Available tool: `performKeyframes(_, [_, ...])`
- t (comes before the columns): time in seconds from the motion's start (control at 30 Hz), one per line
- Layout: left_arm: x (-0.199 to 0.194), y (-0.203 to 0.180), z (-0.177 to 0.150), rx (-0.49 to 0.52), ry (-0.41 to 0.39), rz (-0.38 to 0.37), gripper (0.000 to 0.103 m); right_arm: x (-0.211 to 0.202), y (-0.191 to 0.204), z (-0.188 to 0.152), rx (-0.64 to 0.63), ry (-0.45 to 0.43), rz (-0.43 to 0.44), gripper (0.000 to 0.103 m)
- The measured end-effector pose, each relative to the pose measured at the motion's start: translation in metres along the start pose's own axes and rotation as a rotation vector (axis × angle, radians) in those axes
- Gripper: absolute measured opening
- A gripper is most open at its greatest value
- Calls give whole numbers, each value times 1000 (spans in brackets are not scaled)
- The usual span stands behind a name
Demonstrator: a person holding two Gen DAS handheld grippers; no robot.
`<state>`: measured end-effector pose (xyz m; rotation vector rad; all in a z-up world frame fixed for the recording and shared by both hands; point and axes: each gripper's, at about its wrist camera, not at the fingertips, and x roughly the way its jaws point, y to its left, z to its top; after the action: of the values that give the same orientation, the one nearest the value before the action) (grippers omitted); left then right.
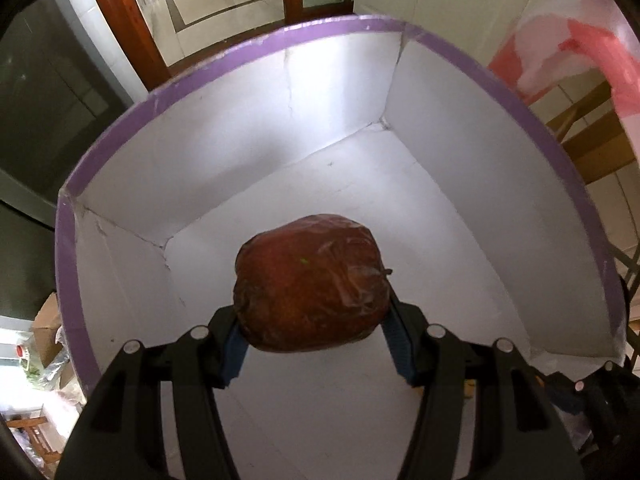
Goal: Organize fruits
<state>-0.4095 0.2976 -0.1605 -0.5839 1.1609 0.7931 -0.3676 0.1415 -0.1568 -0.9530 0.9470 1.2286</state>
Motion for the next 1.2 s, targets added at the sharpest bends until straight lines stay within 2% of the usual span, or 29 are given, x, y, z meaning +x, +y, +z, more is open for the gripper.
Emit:
performKeyframes(0.2, [9,-6,-3,6,48,41,59,13,11,-1,-41,67,-20,40])
performKeyframes(0.27, [12,-5,-2,-8,68,39,60,13,13,-1,-53,72,-16,48])
performKeyframes(0.3, [13,-3,-2,-15,72,38,63,11,14,-1,-56,70,-9,59])
performKeyframes(0.33, [13,-2,-2,-21,69,39,65,9,15,-2,-57,61,-4,67])
performKeyframes(0.37, [11,-1,-1,-26,59,41,73,7,15,-2,-56,55,-2,70])
performKeyframes(0.4, [8,-1,-1,-29,45,42,83,5,15,-1,-54,51,1,71])
performKeyframes(0.5, [0,-4,-1,-16,6,55,93,-5,14,-1,-46,14,13,75])
performKeyframes(0.67, [-9,-9,-1,-11,-41,52,94,-32,0,2,12,-104,32,82])
performKeyframes(0.87, [-36,3,6,-80,-169,47,94,-74,1,1,32,-243,24,83])
performKeyframes(0.97, [-59,4,11,-109,-268,52,96,-109,-4,1,33,-345,5,84])
performKeyframes(1.0, [-66,3,14,-113,-302,54,97,-120,-9,12,39,-372,-3,85])
performKeyframes(1.1, [-103,-7,27,-102,-440,56,101,-160,-23,13,124,-495,-17,85])
performKeyframes(1.2, [-140,-30,37,-59,-572,17,101,-212,-62,3,308,-647,-29,87])
